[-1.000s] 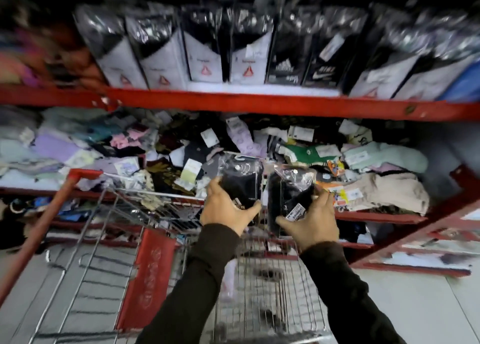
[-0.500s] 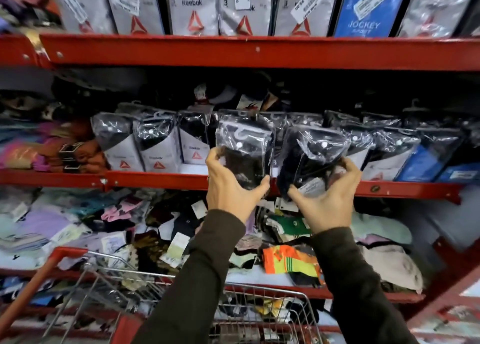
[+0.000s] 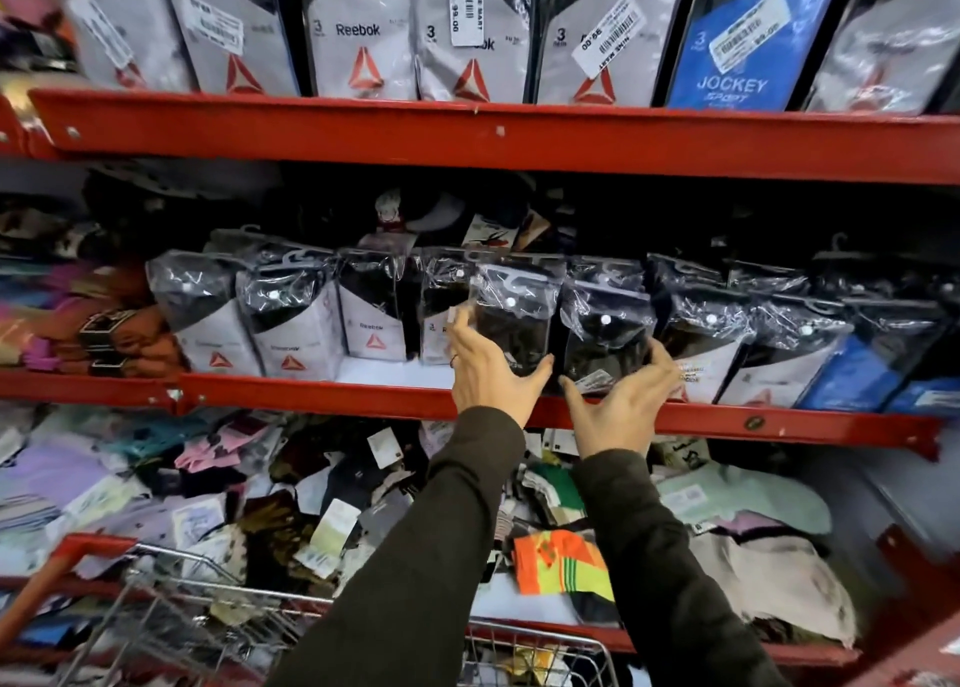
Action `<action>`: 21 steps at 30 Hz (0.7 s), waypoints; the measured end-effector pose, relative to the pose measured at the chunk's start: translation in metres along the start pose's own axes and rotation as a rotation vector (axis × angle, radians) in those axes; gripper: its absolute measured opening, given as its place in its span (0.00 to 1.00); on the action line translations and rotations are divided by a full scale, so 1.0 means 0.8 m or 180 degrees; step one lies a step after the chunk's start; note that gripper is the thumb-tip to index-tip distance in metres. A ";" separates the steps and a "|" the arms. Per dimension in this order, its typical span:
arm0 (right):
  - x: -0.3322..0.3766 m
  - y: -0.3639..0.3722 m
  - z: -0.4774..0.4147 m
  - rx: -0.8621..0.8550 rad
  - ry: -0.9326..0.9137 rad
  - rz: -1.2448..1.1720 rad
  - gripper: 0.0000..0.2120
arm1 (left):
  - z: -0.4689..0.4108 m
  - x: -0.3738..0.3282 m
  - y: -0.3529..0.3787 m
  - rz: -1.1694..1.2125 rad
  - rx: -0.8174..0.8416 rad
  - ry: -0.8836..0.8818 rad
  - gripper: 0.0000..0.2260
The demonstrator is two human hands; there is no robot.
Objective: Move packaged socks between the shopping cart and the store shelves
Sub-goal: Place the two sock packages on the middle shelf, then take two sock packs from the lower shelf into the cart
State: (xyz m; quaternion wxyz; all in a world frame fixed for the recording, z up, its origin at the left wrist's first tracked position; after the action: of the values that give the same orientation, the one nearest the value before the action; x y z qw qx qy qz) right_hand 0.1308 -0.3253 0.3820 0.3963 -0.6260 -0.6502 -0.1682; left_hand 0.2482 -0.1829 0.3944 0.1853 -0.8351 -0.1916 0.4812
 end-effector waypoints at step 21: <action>-0.051 0.008 0.223 0.0883 0.0204 0.0463 0.25 | 0.216 0.211 -0.031 -0.0636 0.0646 0.0172 0.26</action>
State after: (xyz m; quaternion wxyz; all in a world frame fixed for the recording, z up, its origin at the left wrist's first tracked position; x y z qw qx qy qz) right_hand 0.0783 -0.2240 0.2384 0.5107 -0.6049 -0.6072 -0.0675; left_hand 0.1723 -0.0561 0.2019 0.3209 -0.8015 -0.2190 0.4546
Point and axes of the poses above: each hand's wrist, its own z-axis away from the middle knuckle, its own y-axis out of the palm, x = y × z, the point moved 8 cm from there along -z, towards the middle knuckle, and after that the axes turned 2 degrees about -x, right-handed, at the moved point
